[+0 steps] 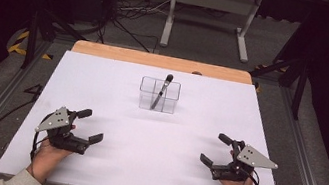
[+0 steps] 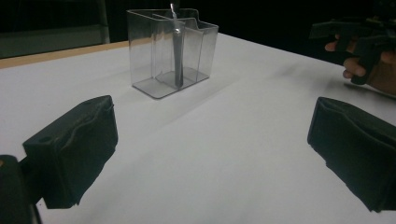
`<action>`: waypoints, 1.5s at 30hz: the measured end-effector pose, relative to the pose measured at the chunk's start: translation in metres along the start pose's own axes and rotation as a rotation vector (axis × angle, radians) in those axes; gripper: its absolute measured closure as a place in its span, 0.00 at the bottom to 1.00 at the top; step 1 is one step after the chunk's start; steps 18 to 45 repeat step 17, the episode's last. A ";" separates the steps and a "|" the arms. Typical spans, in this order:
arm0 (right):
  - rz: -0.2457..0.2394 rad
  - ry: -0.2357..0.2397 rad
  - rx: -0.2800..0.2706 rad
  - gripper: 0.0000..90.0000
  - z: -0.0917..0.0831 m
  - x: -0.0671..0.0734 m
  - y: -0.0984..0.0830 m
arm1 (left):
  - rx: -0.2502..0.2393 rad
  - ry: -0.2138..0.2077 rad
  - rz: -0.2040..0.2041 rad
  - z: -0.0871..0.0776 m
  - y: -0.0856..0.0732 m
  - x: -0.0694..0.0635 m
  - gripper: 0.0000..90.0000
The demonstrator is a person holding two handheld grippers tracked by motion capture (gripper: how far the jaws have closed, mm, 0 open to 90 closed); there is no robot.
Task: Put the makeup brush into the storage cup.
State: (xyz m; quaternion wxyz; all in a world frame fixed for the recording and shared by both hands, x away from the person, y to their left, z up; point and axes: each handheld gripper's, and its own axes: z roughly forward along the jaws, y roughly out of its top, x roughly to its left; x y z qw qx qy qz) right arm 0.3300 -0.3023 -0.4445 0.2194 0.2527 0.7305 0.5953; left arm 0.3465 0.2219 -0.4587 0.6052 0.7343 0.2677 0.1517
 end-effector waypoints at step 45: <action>0.014 -0.002 0.007 0.04 0.002 -0.001 -0.002 | 0.006 -0.003 0.009 0.003 -0.004 0.000 0.02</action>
